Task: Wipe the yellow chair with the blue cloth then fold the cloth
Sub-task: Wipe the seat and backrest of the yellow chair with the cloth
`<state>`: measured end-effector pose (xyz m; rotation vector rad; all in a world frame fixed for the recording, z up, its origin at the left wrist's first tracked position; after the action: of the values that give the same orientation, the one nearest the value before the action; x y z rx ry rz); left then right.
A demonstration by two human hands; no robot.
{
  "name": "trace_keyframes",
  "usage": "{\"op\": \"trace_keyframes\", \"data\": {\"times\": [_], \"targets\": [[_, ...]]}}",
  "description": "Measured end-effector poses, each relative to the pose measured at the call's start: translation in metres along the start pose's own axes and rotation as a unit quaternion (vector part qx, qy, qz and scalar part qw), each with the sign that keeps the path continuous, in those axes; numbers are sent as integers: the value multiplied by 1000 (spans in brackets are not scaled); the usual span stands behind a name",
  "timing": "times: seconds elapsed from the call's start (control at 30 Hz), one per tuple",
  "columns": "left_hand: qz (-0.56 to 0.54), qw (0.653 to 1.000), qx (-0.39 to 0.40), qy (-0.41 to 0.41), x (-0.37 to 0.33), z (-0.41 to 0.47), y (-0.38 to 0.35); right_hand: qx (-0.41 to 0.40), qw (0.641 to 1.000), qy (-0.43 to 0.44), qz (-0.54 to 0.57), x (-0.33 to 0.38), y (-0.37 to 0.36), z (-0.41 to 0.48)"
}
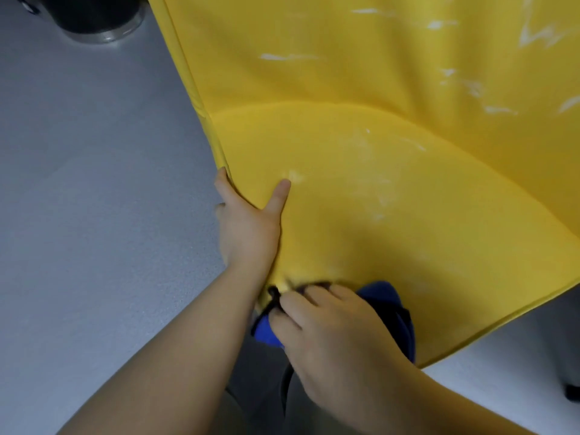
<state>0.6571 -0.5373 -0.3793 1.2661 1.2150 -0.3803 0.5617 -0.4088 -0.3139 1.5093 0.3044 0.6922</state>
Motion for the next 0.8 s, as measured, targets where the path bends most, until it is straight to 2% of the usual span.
{"op": "trace_keyframes", "data": {"times": [0.17, 0.27, 0.33, 0.4, 0.43, 0.53, 0.7, 0.8], "targets": [[3, 1000, -2, -5, 0, -3, 1, -3, 1000, -17, 5, 2, 0, -48], [20, 999, -13, -22, -1, -3, 2, -64, 997, -49, -11, -20, 19, -27], [25, 999, -14, -26, 1, -3, 1, -115, 980, -134, -86, -66, 37, 2], [23, 999, -14, -27, 1, -4, 1, -124, 958, -237, -106, -120, 49, 27], [20, 999, -13, -26, 0, -5, 0, -122, 952, -262, -103, -135, 50, 31], [24, 999, -13, -25, -1, -5, 1, -145, 959, -230, -82, -108, 44, 19], [33, 999, -19, -18, -2, -5, 3, -109, 982, -153, 21, -36, 29, -42], [27, 999, -16, -16, -1, -5, 3, -123, 985, -120, -12, -35, 31, -48]]}}
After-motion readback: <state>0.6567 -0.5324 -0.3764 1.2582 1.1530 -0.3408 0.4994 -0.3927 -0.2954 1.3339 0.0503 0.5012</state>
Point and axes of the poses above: each hand's wrist, its own z-axis towards the middle knuckle, its own y-axis out of the back of the hand, x = y × z, the point moved 8 cm from there along z, towards the middle knuckle, and after that the axes turned 6 degrees about -x, right-handed, at the moved point
